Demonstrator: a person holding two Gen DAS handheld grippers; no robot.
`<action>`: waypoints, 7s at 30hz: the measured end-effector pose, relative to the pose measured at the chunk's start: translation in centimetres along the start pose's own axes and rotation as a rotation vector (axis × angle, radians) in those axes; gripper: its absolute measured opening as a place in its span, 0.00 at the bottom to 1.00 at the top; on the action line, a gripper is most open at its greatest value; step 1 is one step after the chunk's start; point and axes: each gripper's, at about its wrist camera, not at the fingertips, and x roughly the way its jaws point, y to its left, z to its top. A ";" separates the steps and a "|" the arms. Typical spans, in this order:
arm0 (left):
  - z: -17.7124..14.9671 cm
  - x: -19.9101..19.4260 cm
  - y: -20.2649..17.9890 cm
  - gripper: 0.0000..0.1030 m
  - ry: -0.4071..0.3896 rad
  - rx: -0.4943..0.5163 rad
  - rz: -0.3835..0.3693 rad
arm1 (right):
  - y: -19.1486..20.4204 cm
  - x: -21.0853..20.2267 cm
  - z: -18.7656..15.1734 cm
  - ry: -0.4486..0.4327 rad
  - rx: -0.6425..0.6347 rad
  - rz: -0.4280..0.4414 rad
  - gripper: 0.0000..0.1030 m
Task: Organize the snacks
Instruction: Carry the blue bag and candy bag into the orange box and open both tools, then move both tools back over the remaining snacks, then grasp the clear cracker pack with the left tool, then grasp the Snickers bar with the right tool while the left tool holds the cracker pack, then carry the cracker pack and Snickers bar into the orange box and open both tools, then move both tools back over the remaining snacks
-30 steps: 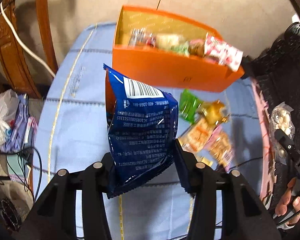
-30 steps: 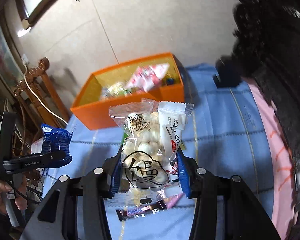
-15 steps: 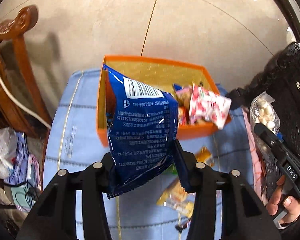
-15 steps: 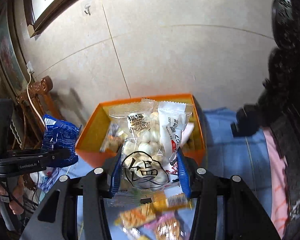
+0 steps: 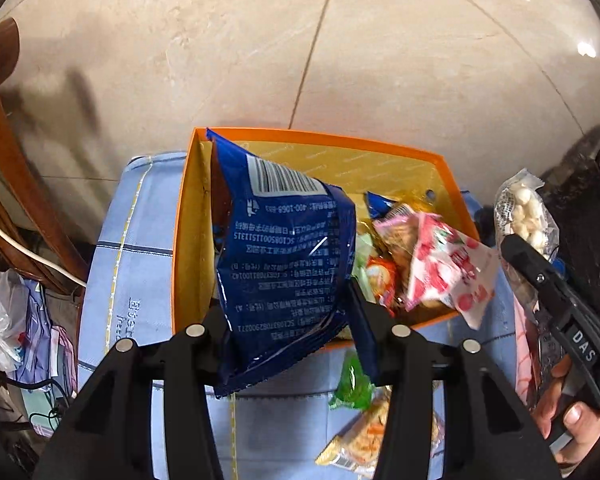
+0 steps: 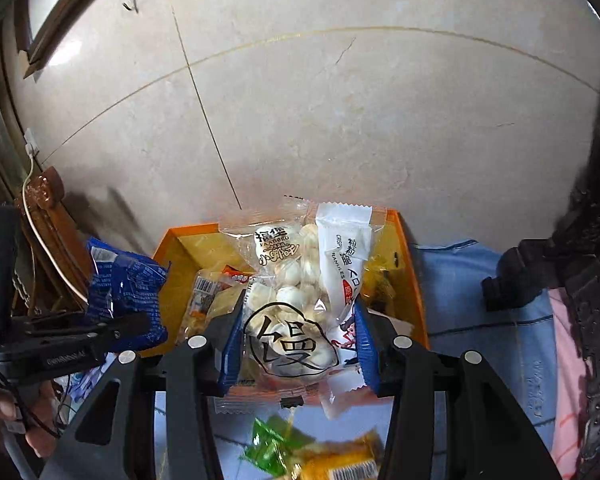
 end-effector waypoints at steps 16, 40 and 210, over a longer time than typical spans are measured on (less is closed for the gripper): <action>-2.2 -2.4 1.4 0.89 -0.038 -0.078 0.072 | 0.6 -1.2 -2.2 0.030 -0.024 -0.060 0.73; -19.0 -1.7 -3.3 0.89 0.136 0.134 0.108 | -5.6 -11.6 -24.3 0.264 0.149 -0.084 0.84; -16.4 0.2 -2.1 0.85 0.163 0.095 0.004 | -4.5 -2.3 -19.3 0.285 -0.079 -0.088 0.80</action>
